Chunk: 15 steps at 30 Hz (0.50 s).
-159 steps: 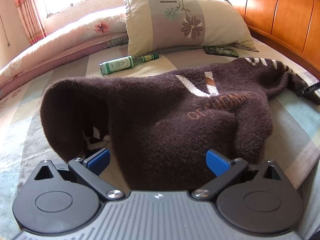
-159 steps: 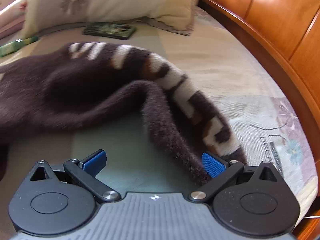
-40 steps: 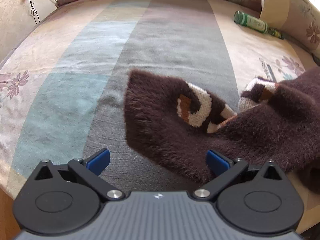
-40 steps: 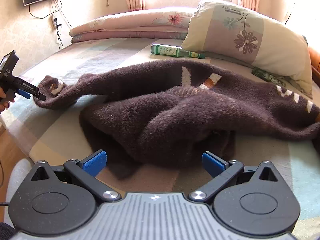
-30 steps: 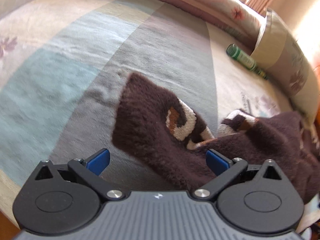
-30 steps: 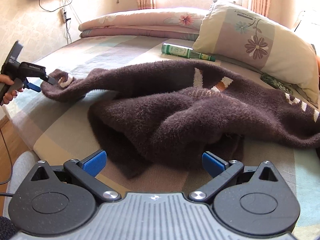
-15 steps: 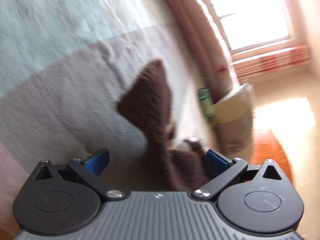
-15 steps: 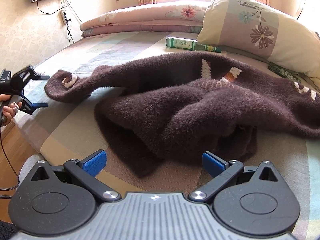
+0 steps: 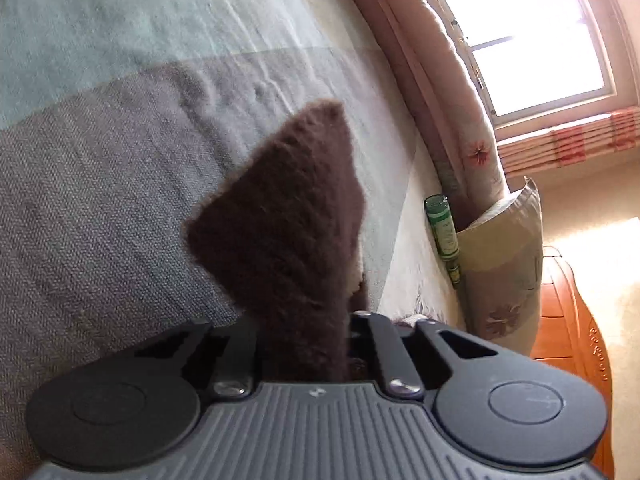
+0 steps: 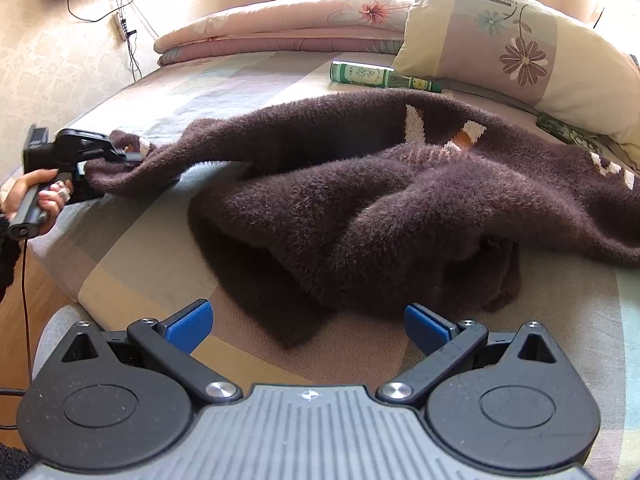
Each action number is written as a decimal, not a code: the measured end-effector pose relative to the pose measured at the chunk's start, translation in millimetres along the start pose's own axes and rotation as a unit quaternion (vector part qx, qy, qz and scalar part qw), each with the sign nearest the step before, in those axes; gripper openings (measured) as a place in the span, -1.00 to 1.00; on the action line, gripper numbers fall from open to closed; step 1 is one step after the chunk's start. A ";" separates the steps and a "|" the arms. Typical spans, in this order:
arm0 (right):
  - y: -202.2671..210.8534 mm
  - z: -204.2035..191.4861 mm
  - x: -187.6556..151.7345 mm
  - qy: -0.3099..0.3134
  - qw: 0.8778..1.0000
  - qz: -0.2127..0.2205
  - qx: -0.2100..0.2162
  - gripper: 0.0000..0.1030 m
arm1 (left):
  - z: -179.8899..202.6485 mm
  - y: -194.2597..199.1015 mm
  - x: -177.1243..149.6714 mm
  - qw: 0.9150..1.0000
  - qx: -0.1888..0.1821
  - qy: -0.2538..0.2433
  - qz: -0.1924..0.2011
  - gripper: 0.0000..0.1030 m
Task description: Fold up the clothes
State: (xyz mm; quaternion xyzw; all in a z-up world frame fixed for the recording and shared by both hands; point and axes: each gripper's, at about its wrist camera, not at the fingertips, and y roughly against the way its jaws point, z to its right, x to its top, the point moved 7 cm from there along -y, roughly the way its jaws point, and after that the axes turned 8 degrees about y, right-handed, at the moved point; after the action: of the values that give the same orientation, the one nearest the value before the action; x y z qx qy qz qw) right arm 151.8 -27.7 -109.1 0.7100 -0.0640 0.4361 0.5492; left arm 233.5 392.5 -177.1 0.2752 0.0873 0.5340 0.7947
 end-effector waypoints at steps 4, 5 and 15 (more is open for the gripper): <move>-0.6 1.1 -1.9 0.007 1.000 -0.002 -0.006 1.00 | 30.0 16.6 1.1 0.999 -0.016 -0.050 0.009 -0.88; -1.6 2.1 -2.3 0.004 1.000 -0.003 -0.006 1.00 | 37.9 22.2 2.8 0.998 -0.020 -0.062 0.013 -0.89; -3.4 3.5 -2.1 0.000 1.000 -0.002 -0.005 1.00 | 95.5 53.4 76.0 0.991 -0.016 -0.106 0.082 -0.90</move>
State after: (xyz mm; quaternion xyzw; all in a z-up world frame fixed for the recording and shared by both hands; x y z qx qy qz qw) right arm 154.4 -30.2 -113.1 0.7071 -0.0645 0.4349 0.5538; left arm 263.5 442.6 -57.4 0.3236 -0.0290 0.5662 0.7575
